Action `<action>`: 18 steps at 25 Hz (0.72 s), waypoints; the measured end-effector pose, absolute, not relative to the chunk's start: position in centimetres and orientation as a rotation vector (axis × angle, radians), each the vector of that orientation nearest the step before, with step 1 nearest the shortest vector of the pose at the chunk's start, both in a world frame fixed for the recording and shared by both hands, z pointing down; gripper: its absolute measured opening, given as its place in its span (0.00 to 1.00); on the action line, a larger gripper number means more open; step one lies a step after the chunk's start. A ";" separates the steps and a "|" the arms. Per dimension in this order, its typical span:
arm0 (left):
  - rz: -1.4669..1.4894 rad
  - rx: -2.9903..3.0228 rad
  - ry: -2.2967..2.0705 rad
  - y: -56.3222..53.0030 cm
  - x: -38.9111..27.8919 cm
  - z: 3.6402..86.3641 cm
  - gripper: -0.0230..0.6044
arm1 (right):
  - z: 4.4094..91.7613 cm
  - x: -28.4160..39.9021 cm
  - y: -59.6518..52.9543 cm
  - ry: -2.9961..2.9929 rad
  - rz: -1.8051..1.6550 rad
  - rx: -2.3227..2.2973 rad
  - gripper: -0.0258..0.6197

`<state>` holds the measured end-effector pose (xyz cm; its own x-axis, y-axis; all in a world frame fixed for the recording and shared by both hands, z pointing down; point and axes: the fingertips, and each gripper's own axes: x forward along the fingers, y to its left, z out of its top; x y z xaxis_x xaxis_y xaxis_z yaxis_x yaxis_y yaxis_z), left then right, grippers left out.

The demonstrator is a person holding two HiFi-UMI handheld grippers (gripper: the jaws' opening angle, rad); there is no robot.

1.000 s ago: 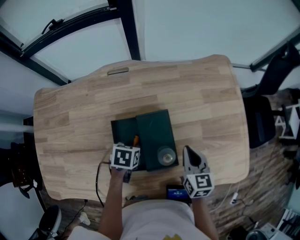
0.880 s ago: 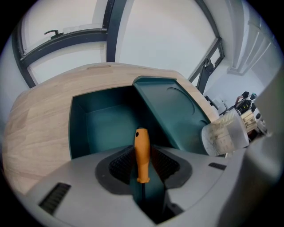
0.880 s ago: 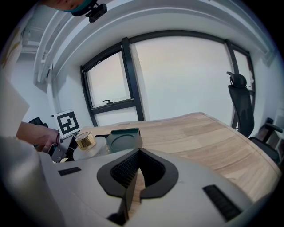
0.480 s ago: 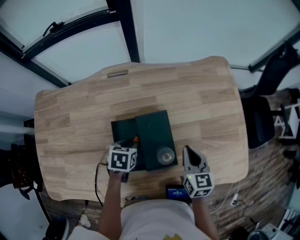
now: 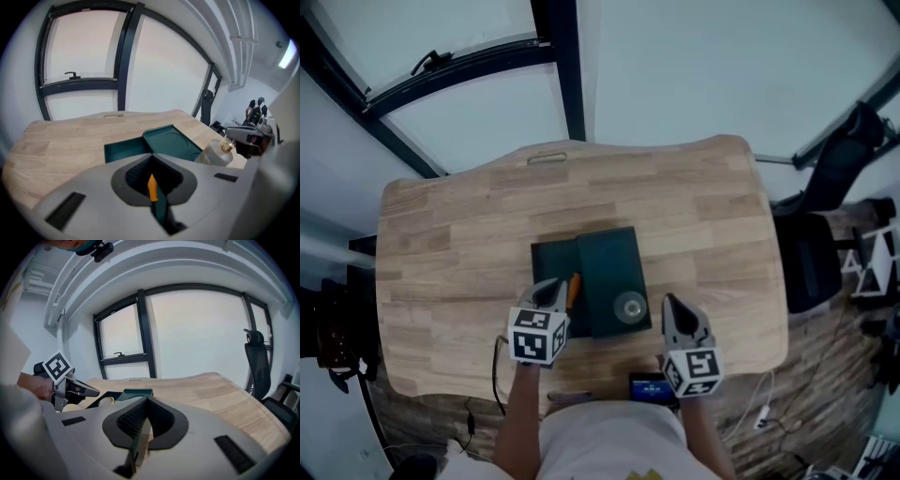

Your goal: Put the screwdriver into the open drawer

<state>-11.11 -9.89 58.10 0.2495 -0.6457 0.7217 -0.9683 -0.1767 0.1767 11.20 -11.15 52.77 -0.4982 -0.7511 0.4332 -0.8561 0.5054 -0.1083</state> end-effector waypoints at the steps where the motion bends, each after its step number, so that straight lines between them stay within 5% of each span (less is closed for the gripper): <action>1: 0.656 1.927 -1.494 -9.8 -11.2 57.4 0.04 | 52.3 11.1 -11.1 -2.429 0.432 1.341 0.04; 18: 0.413 2.159 -1.821 -5.6 -11.0 46.8 0.04 | 45.7 9.5 -7.4 -2.567 0.235 1.342 0.04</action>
